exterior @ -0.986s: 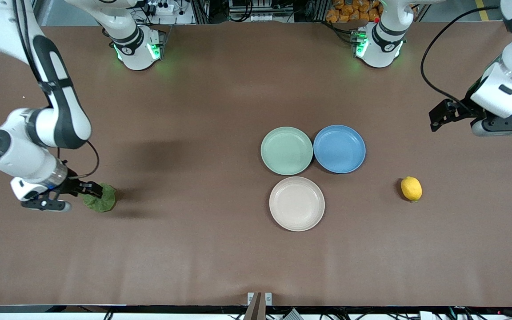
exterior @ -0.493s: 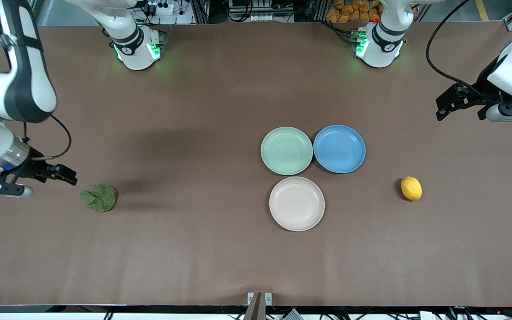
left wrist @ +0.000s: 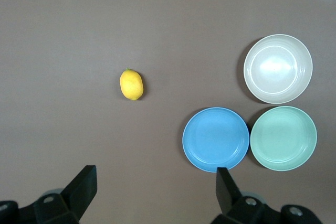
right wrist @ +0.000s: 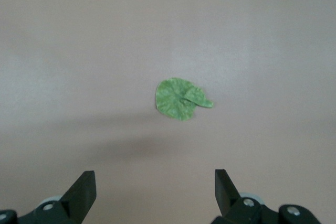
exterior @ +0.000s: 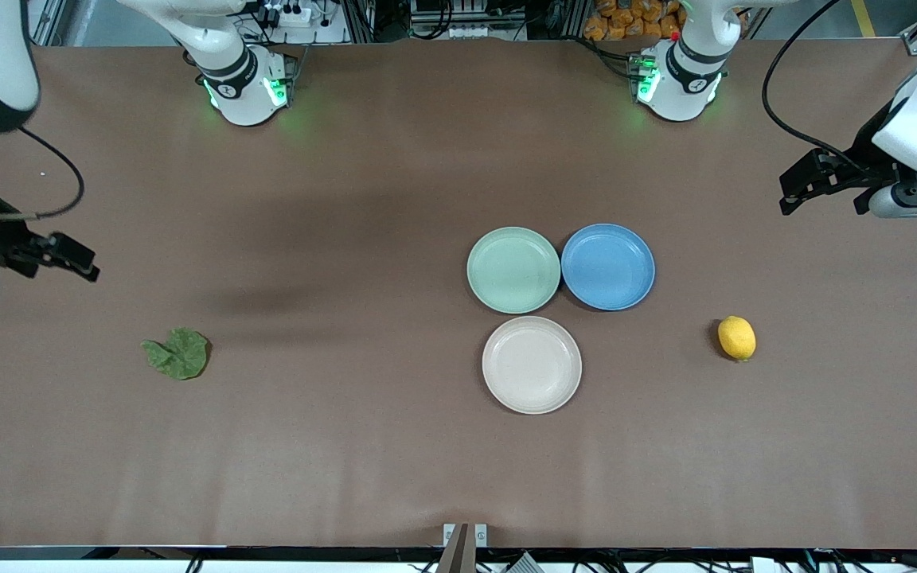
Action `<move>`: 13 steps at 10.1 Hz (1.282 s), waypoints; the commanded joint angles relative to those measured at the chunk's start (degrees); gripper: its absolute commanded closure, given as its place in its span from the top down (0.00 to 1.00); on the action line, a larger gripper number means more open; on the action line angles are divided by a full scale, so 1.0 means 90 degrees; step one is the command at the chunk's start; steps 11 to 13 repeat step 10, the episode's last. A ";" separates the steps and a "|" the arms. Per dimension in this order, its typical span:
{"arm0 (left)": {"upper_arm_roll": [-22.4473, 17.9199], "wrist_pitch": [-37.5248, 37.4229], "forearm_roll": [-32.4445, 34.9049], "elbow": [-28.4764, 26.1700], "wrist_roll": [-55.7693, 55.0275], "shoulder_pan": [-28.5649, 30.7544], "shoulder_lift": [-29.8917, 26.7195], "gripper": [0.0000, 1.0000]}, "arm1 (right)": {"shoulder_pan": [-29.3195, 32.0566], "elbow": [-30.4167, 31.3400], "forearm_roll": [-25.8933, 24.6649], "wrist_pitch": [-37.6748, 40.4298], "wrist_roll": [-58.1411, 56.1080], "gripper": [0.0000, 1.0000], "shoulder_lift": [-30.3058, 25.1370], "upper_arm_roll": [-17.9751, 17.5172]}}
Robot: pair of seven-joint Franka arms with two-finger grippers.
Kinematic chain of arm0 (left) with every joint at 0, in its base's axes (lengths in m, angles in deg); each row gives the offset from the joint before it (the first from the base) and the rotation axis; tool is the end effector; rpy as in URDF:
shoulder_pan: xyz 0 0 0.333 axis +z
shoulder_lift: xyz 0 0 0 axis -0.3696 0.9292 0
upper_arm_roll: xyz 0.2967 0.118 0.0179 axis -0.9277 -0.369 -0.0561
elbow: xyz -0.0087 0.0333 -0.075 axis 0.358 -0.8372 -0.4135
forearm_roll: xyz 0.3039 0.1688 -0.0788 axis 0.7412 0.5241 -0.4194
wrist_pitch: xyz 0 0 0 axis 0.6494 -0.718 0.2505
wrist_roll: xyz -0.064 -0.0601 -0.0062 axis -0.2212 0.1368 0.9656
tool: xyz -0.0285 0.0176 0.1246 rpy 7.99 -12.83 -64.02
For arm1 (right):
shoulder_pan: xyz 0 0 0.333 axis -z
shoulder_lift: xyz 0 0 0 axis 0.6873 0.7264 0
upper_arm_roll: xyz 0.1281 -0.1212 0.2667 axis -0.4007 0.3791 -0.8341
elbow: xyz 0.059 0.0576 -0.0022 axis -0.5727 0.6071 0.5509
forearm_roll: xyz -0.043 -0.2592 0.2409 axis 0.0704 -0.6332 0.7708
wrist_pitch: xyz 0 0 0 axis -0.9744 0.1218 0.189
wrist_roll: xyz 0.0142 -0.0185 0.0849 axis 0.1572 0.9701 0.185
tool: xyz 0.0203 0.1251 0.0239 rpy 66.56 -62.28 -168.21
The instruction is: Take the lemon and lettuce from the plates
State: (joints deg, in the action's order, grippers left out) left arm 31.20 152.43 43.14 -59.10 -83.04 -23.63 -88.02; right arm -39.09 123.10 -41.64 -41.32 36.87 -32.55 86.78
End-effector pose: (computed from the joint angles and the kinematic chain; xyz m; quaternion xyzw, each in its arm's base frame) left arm 0.5103 -0.0786 0.6205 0.9996 0.0012 0.0297 0.0030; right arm 0.5395 -0.0345 0.5521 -0.9987 0.0354 -0.0369 0.0069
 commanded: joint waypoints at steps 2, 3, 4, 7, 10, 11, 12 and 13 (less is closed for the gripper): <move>-0.0026 -0.0143 -0.0110 0.0163 0.0159 0.0030 0.0049 1.00 | 0.0037 -0.0855 0.0030 0.1034 -0.0141 1.00 0.0005 -0.0081; -0.0036 -0.0143 -0.0101 0.0163 0.0159 0.0030 0.0049 1.00 | -0.0011 -0.1138 0.0030 0.1287 -0.0132 1.00 0.0005 -0.0091; -0.0036 -0.0143 -0.0091 0.0163 0.0159 0.0030 0.0049 1.00 | -0.0012 -0.1343 0.0040 0.1454 -0.0131 1.00 0.0005 -0.0091; -0.0026 -0.0143 -0.0110 0.0163 0.0149 0.0030 0.0039 1.00 | -0.0216 -0.1637 0.0001 0.1903 -0.0161 1.00 -0.0044 -0.0091; -0.0055 -0.0143 -0.0081 0.0163 0.0159 0.0040 0.0030 1.00 | -0.0217 -0.1833 0.0030 0.2080 -0.0219 1.00 -0.0093 -0.0061; -0.0055 -0.0143 -0.0081 0.0163 0.0159 0.0040 0.0030 1.00 | -0.0217 -0.1833 0.0030 0.2080 -0.0219 1.00 -0.0093 -0.0061; -0.0055 -0.0143 -0.0081 0.0163 0.0159 0.0040 0.0030 1.00 | -0.0217 -0.1833 0.0030 0.2080 -0.0219 1.00 -0.0093 -0.0061; -0.0055 -0.0143 -0.0081 0.0163 0.0159 0.0040 0.0030 1.00 | -0.0217 -0.1833 0.0030 0.2080 -0.0219 1.00 -0.0093 -0.0061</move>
